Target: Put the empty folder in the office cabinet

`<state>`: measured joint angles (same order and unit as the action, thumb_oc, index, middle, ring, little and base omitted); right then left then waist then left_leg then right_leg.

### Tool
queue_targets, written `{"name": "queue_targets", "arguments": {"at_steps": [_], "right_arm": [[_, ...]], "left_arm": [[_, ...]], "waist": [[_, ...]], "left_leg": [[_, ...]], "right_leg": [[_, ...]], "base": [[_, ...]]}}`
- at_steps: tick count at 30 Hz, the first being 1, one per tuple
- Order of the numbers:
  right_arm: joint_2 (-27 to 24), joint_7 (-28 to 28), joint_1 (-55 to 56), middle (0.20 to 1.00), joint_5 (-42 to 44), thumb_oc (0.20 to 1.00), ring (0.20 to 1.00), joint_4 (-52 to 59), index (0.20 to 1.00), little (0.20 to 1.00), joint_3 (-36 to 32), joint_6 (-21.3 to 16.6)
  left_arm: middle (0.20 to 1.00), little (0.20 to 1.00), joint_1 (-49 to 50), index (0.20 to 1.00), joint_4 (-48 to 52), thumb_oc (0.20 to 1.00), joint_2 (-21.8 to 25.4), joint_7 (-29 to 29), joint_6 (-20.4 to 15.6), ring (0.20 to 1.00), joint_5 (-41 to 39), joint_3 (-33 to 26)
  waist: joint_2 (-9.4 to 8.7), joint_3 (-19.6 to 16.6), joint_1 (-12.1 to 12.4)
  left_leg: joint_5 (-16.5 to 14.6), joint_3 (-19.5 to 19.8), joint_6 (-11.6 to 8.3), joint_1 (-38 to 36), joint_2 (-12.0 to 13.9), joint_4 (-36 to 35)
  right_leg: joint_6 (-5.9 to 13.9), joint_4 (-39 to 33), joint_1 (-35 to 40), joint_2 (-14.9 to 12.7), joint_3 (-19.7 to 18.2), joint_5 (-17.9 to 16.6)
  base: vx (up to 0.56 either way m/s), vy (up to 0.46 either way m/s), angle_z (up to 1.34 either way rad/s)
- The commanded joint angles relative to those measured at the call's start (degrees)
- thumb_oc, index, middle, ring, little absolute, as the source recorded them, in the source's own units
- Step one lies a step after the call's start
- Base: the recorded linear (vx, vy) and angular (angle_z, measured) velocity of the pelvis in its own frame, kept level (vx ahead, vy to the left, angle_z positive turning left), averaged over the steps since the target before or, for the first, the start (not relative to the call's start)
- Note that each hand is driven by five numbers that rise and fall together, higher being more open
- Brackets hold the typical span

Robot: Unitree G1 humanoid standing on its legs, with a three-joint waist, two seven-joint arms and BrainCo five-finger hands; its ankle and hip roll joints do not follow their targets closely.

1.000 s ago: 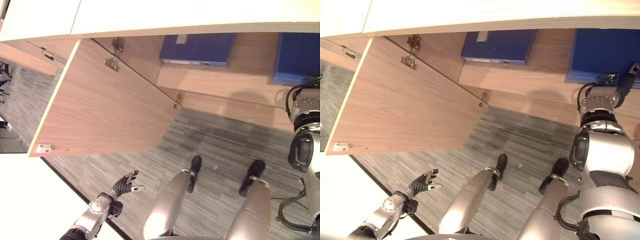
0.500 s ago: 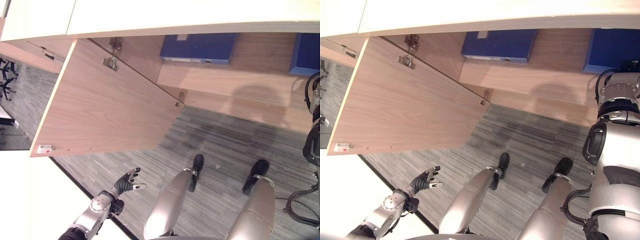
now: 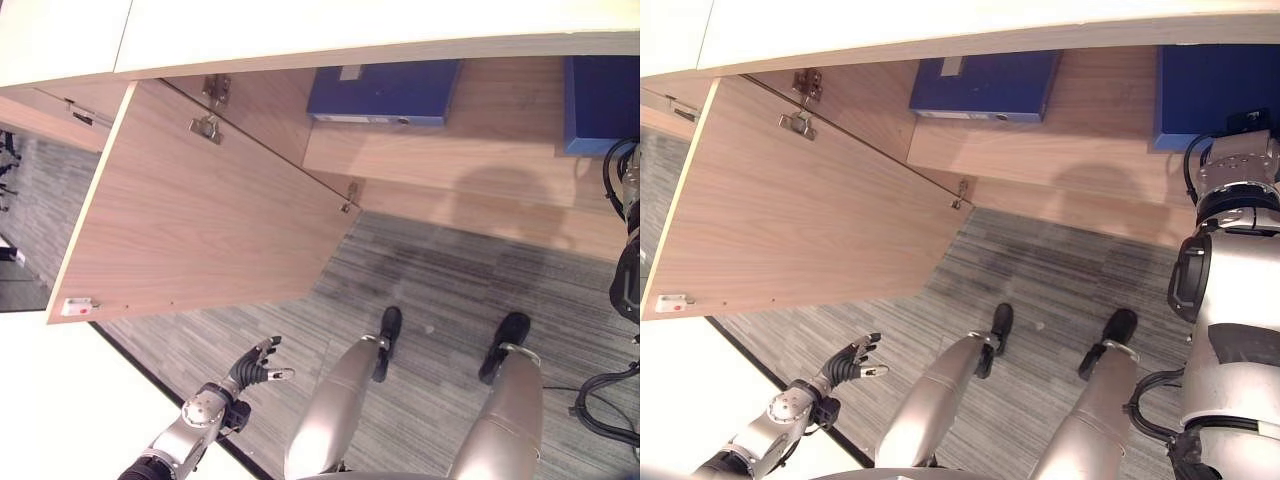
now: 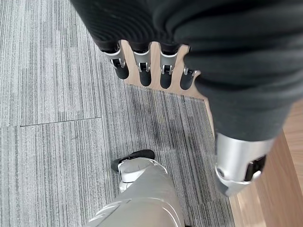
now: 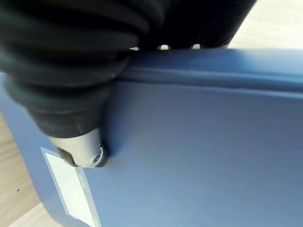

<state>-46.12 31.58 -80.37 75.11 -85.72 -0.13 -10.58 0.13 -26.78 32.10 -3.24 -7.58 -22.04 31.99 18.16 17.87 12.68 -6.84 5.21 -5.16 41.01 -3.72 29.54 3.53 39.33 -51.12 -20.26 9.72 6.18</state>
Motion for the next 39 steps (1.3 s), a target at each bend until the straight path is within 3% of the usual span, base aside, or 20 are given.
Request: {"name": "queue_targets", "arguments": {"at_steps": [1, 7, 29, 32, 33, 34, 39], "right_arm": [[-4.28, 0.71, -4.67, 0.200, -1.63, 0.200, 0.200, -1.14, 0.200, 0.200, 0.73, -0.11], [-4.02, 1.73, -7.11, 0.200, -0.34, 0.200, 0.200, -0.60, 0.200, 0.200, 1.74, -0.61], [-5.34, -0.87, -16.58, 0.200, -7.31, 0.200, 0.200, 1.45, 0.200, 0.200, 12.31, 2.89], [-5.14, -0.97, -16.70, 0.291, -8.84, 0.291, 0.291, 1.64, 0.291, 0.291, 12.99, 3.29], [-5.04, -1.04, -16.51, 0.517, -9.53, 0.517, 0.517, 1.52, 0.517, 0.517, 13.27, 3.46], [-4.97, -1.16, -16.46, 1.000, -9.82, 1.000, 1.000, 1.56, 1.000, 1.000, 13.37, 3.54], [-4.38, -1.95, -15.98, 1.000, -10.83, 1.000, 1.000, 1.35, 1.000, 1.000, 13.47, 4.39]], "left_arm": [[1.000, 1.000, -0.35, 1.000, -1.97, 1.000, 5.56, 1.21, -0.84, 1.000, -0.21, -0.17], [1.000, 1.000, -0.07, 1.000, -2.46, 1.000, 5.54, 1.32, -0.38, 1.000, 0.09, -0.04], [1.000, 1.000, 0.62, 1.000, -1.96, 1.000, 5.63, 0.37, 0.15, 1.000, -1.51, -0.45], [1.000, 1.000, 0.73, 1.000, -1.98, 1.000, 5.28, 0.41, 0.15, 1.000, -1.71, -0.57], [1.000, 1.000, 0.68, 1.000, -1.86, 1.000, 5.25, 0.48, 0.13, 1.000, -2.00, -0.71], [1.000, 1.000, 0.61, 1.000, -1.79, 1.000, 5.24, 0.51, 0.14, 1.000, -2.06, -0.70], [1.000, 1.000, 0.60, 1.000, -2.00, 1.000, 4.84, 0.58, 0.06, 1.000, -2.20, -0.71]], "waist": [[0.19, 1.23, 0.70], [-0.10, 1.31, 0.61], [-0.47, 0.27, 1.46], [-0.46, 0.25, 1.49], [-0.47, 0.20, 1.56], [-0.45, 0.23, 1.54], [-0.47, 0.41, 1.54]], "left_leg": [[-0.31, -1.46, -0.72, 2.43, 1.86, -3.42], [0.07, -1.31, -0.68, 2.43, 1.80, -4.40], [1.48, -1.01, -0.90, 0.52, 1.37, -7.74], [1.55, -0.97, -0.89, 0.48, 1.40, -7.80], [1.60, -0.88, -0.87, 0.34, 1.34, -8.07], [1.69, -0.89, -0.91, 0.32, 1.30, -8.19], [1.84, -0.72, -0.88, 0.18, 1.34, -8.54]], "right_leg": [[6.04, 6.98, 6.06, 0.64, -3.31, 13.12], [6.04, 7.05, 5.86, 0.70, -3.26, 12.83], [6.13, 5.76, 7.20, 0.43, -2.84, 12.05], [6.15, 5.61, 7.35, 0.42, -2.80, 11.90], [6.19, 5.53, 7.42, 0.46, -2.74, 11.96], [6.19, 5.39, 7.52, 0.48, -2.68, 11.96], [6.20, 5.18, 7.64, 0.51, -2.72, 11.74]], "base": [[0.00, 0.000, 0.00], [0.00, 0.000, 0.00], [0.00, 0.000, 0.00], [0.00, 0.000, 0.00], [0.00, 0.000, 0.00], [0.00, 0.000, 0.00], [0.00, 0.000, 0.00]]}}
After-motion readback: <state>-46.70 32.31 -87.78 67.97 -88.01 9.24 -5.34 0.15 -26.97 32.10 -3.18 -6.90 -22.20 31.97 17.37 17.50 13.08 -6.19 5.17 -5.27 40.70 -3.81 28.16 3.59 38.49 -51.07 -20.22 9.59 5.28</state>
